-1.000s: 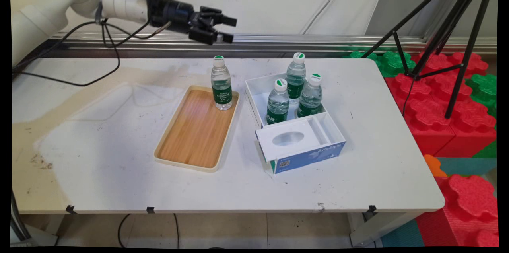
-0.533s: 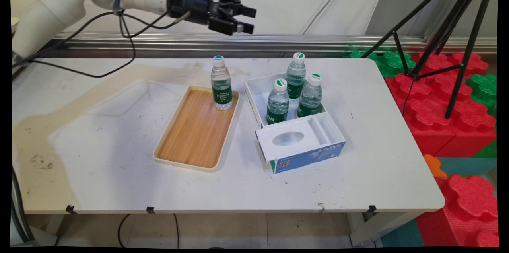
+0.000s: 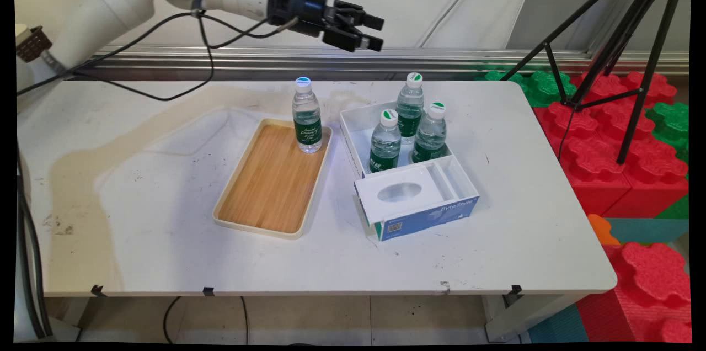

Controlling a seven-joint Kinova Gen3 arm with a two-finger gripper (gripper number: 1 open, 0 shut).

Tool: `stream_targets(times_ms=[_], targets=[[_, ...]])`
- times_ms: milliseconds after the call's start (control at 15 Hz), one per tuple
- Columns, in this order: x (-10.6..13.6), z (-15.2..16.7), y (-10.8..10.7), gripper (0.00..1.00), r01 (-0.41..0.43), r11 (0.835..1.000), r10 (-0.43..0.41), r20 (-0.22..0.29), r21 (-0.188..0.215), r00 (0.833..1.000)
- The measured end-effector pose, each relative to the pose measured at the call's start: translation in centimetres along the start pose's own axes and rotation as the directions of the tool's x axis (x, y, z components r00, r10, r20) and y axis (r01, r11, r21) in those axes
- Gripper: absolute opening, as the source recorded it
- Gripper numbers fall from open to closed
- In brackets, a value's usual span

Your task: Pick up the green bottle from the white box

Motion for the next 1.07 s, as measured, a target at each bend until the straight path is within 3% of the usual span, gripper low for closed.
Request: stream_targets(times_ms=[467, 1067], targets=[[-1.4, 3.7, -2.3, 1.0, 0.043, 0.999, -0.042, 0.086, -0.009, 0.995], [-4.1, 6.3, -3.1, 1.0, 0.096, 0.995, -0.09, 0.156, -0.033, 0.984]])
